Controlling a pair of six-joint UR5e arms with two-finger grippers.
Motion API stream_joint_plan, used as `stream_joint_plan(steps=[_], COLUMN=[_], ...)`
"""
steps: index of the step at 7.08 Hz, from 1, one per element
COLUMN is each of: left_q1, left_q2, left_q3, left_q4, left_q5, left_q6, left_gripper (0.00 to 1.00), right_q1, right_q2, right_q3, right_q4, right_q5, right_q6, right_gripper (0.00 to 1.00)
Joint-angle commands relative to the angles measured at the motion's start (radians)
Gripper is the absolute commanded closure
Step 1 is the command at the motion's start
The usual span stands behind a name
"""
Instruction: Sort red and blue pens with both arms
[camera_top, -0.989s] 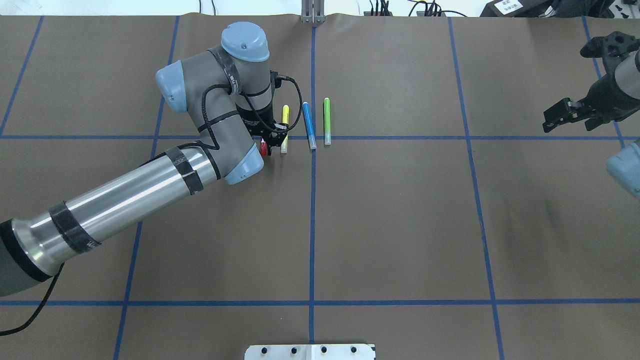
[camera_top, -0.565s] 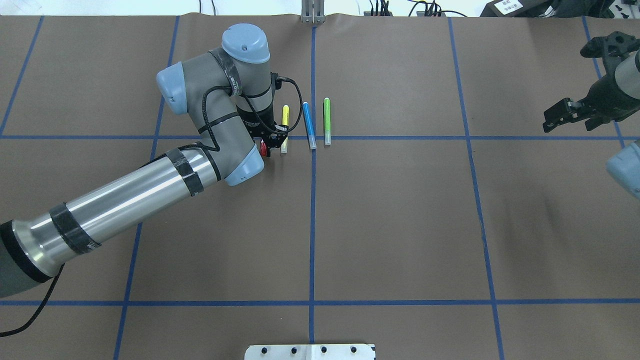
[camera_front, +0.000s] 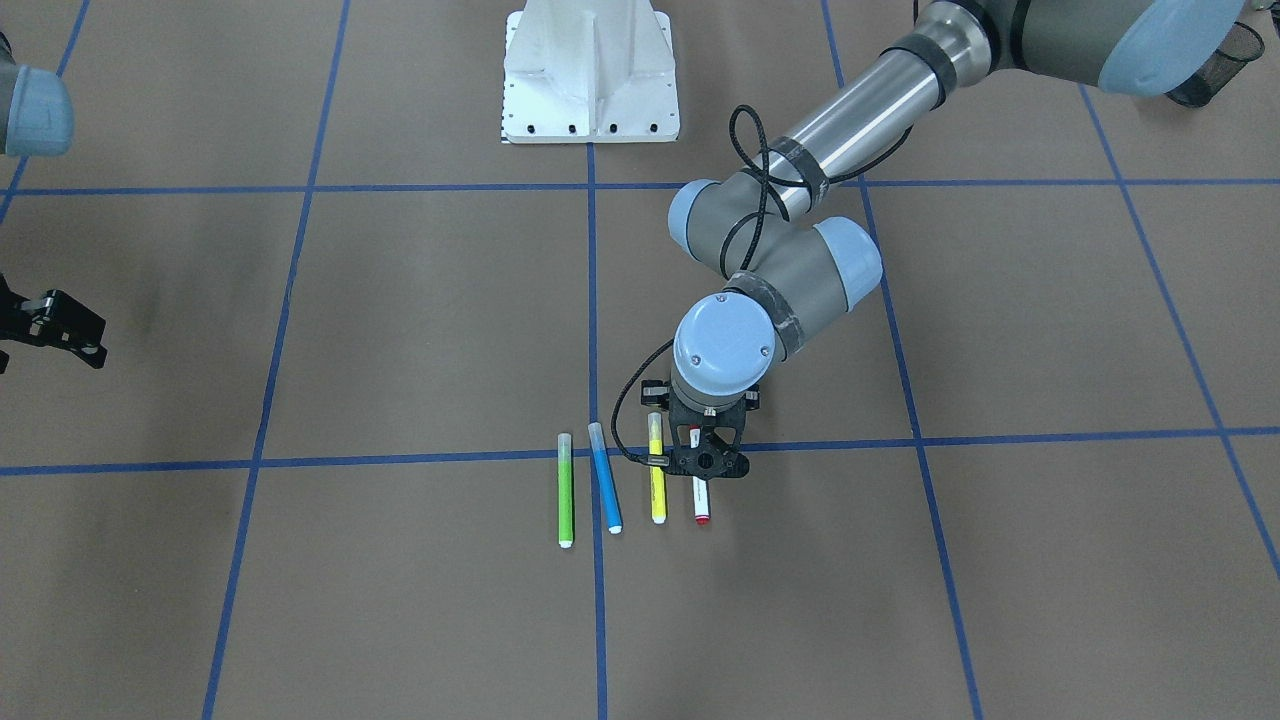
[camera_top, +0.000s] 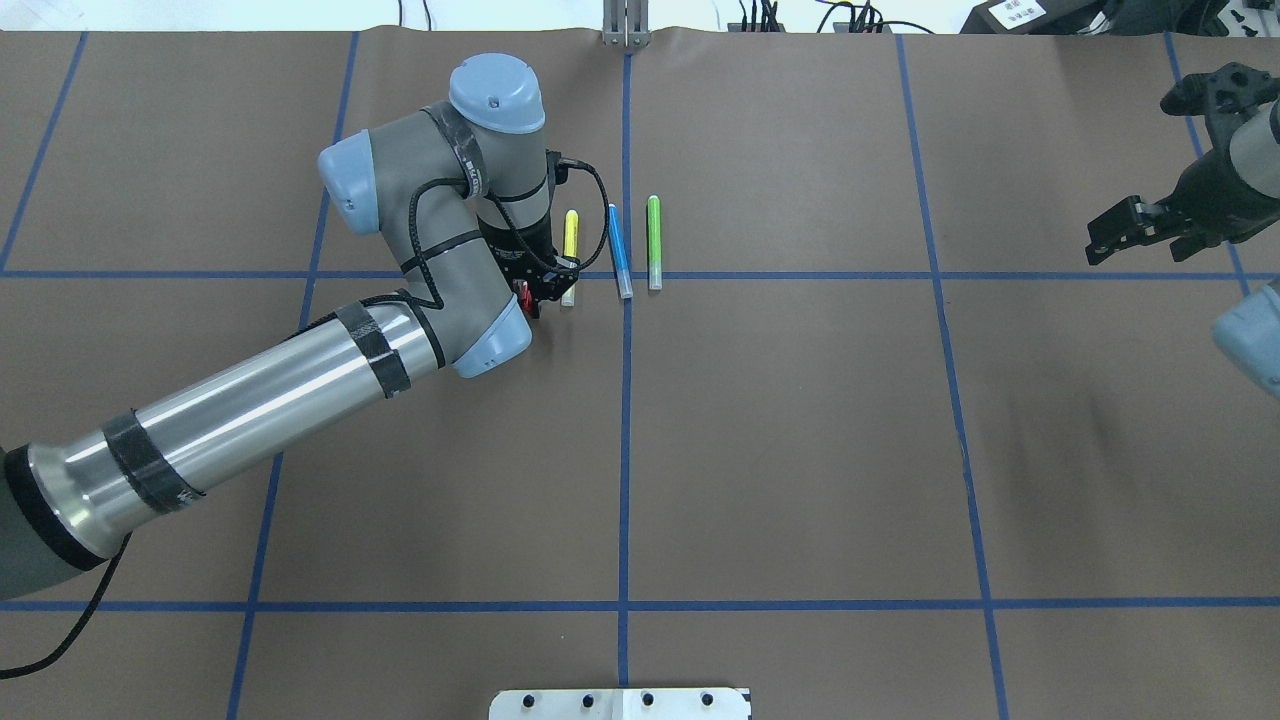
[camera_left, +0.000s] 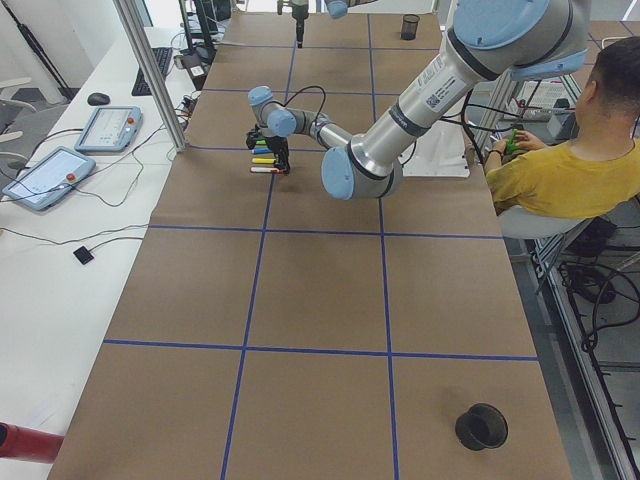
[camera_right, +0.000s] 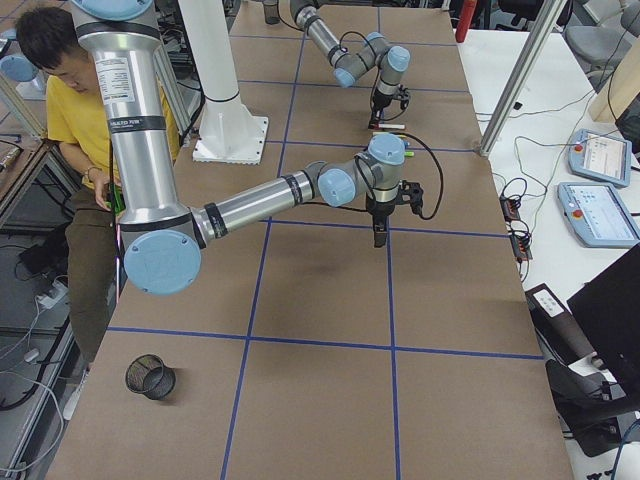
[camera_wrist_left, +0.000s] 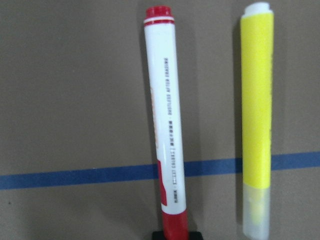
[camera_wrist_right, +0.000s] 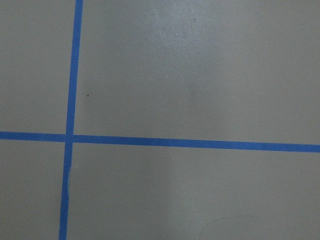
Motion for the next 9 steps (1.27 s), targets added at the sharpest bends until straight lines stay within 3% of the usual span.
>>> stream_joint_plan(steps=[1,2,3,4,5,7,9], left_q1=[0.001,0.001,0.001,0.001,0.001,-0.012,-0.025], left_q2=[0.0,0.0,0.0,0.0,0.003,0.02,0.089], left_q3=[0.0,0.0,-0.002,-0.003,-0.011,-0.081,-0.245], left_q4=[-0.002,-0.001,-0.001,-0.001,0.001,0.016,0.129], left_q5=[0.0,0.0,0.0,0.0,0.0,-0.003,-0.003], left_q6=[0.001,0.001,0.001,0.002,0.007,0.01,0.019], left_gripper=[0.69,0.69,0.78,0.95,1.0,1.0,1.0], right_q1=[0.0,0.0,0.0,0.0,0.0,0.0,0.0], right_q2=[0.0,0.0,0.0,0.0,0.0,0.0,0.0], right_q3=[0.0,0.0,-0.001,0.0,0.0,0.002,0.003], right_q4=[0.0,0.0,0.0,0.001,0.001,0.001,0.001], right_q5=[0.001,0.001,0.001,-0.001,0.001,0.001,0.001], right_q6=[0.0,0.0,0.0,0.0,0.0,0.0,0.0], right_gripper=[0.0,0.0,0.0,0.0,0.0,0.0,0.0])
